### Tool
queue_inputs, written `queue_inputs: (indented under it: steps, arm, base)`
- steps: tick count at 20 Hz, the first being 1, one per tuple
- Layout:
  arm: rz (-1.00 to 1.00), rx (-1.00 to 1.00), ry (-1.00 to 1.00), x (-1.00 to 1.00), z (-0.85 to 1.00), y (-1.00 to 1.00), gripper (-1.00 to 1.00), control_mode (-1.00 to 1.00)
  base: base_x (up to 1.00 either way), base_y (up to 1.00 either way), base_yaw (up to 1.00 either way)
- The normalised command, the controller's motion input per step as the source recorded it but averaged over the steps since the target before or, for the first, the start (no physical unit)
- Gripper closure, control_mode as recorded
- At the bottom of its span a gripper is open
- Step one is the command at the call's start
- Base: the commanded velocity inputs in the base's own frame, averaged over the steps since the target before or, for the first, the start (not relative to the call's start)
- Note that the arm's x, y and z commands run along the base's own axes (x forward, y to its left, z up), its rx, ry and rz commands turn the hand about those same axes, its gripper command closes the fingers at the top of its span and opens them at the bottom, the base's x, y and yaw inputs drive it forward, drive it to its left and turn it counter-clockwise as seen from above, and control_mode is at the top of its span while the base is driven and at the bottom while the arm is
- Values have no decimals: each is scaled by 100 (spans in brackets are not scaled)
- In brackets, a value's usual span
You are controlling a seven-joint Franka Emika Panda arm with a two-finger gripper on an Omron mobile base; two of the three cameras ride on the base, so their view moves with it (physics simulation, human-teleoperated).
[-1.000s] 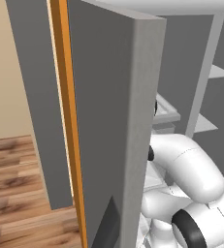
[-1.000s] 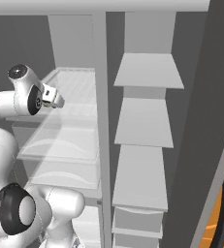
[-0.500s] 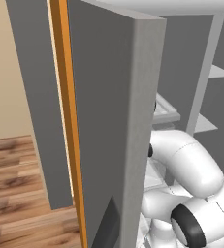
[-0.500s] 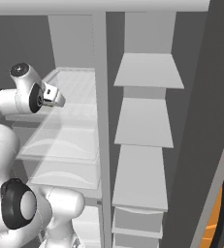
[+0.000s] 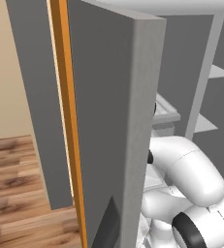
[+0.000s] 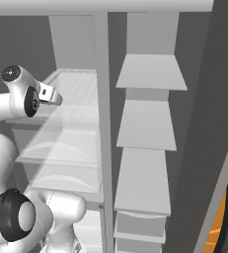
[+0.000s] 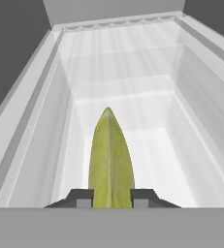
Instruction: There is a bowl on the dining counter. Grab a lemon wedge from the fridge and place it in the bowl. Then get the liquor bottle and glass cup from the cabinet and place them next to the bowl.
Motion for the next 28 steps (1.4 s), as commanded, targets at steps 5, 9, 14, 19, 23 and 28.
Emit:
queue_inputs:
  steps: [5, 9, 14, 19, 23, 28]
  arm:
    - [0, 0, 0, 0, 0, 1, 100, -100]
    - [0, 0, -2, -20, 0, 0, 100, -100]
    - [0, 0, -3, -55, 0, 0, 100, -100]
    - [1, 0, -1, -61, 3, -15, 100, -100]
    - [5, 0, -1, -63, 29, -30, 100, -100]
    - [9, 2, -6, -76, 31, -45, 100, -100]
  base:
    - [0, 0, 0]
    - [0, 0, 0]
    - [0, 0, 0]
    - [0, 0, 0]
    - [0, 0, 0]
    - [0, 0, 0]
